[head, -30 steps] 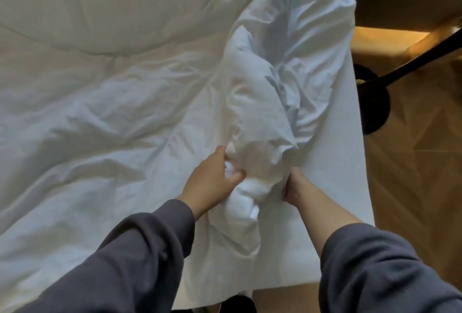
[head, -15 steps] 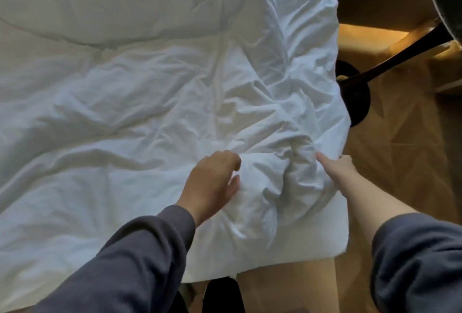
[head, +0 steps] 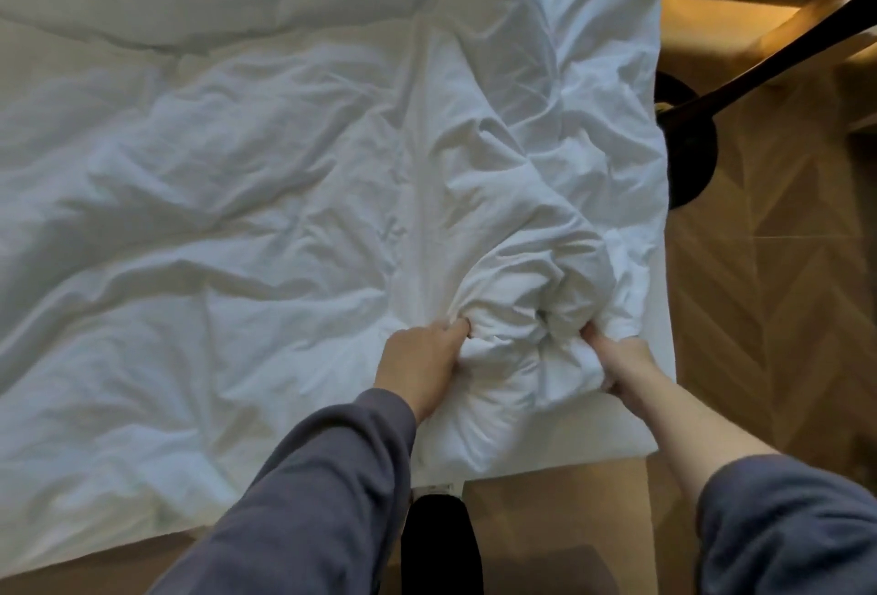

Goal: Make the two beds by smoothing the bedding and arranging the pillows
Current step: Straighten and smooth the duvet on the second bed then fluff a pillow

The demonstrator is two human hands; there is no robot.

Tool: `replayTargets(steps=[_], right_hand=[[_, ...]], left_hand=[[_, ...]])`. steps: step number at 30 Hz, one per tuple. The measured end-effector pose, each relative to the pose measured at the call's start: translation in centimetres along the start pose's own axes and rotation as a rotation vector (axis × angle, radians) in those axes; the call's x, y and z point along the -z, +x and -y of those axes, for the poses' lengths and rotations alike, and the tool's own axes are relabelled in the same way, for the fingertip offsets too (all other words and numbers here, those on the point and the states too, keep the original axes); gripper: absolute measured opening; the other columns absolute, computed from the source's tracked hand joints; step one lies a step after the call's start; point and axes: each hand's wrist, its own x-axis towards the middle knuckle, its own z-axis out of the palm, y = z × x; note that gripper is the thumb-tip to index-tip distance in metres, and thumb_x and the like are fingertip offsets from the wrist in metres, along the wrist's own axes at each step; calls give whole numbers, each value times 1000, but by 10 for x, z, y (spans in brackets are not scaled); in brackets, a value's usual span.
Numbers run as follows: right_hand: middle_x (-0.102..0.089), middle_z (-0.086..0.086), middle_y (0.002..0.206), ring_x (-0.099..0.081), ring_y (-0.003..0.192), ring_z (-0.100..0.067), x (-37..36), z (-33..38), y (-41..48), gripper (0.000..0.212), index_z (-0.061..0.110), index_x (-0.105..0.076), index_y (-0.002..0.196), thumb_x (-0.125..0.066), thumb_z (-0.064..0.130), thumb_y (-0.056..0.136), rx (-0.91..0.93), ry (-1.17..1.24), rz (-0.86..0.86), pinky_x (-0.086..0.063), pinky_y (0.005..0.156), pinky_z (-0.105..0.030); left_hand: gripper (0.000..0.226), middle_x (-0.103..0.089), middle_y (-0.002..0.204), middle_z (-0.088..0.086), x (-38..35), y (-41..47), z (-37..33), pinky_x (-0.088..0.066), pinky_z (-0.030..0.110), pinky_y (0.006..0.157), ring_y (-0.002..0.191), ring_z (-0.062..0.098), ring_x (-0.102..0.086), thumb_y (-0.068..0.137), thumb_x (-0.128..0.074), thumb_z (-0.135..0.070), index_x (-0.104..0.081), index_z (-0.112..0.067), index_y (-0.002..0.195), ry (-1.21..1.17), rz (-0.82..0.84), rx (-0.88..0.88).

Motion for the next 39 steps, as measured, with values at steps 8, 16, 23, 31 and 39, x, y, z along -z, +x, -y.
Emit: replayTargets(steps=[8,16,23,31,39], right_hand=[[-60,-17,114,-61,100,-37,83,37,1,58,11,-47,125,-56,57,89,41,-1070,-584,-46,74,-37],[5,-10,162,-2,145,-44,30,-27,-6,85,32,-6,153,-60,40,88,239,-1025,-497,-21,109,-65],[3,-11,163,-5,149,-37,-65,-75,-26,79,24,-6,155,-43,42,87,703,-1250,49,-32,106,-63],[30,-7,158,21,147,-32,-90,-79,-15,104,27,12,154,-49,72,82,656,-1333,254,-10,113,-66],[-17,5,161,-13,148,-20,-92,-78,-101,86,33,-19,153,-59,59,81,560,-1204,555,-11,117,-54]], left_hand=[[29,-60,126,8,33,7,3,-40,31,88,116,28,-55,93,-46,-15,-60,-15,117,-111,663,2],[20,-62,82,3,-25,-44,2,-39,34,57,76,30,-61,87,-58,-24,-38,-21,86,-40,-45,-27],[113,-14,152,15,-87,-81,26,-12,70,107,143,34,-18,73,-68,-53,0,-15,154,314,353,-42],[23,-66,88,9,-101,-65,62,-49,36,60,77,29,-66,76,-60,-13,-58,-11,98,131,136,-192],[33,-57,132,10,-21,-72,46,-37,28,95,121,27,-51,96,-44,-16,-60,-9,124,-244,803,38]])
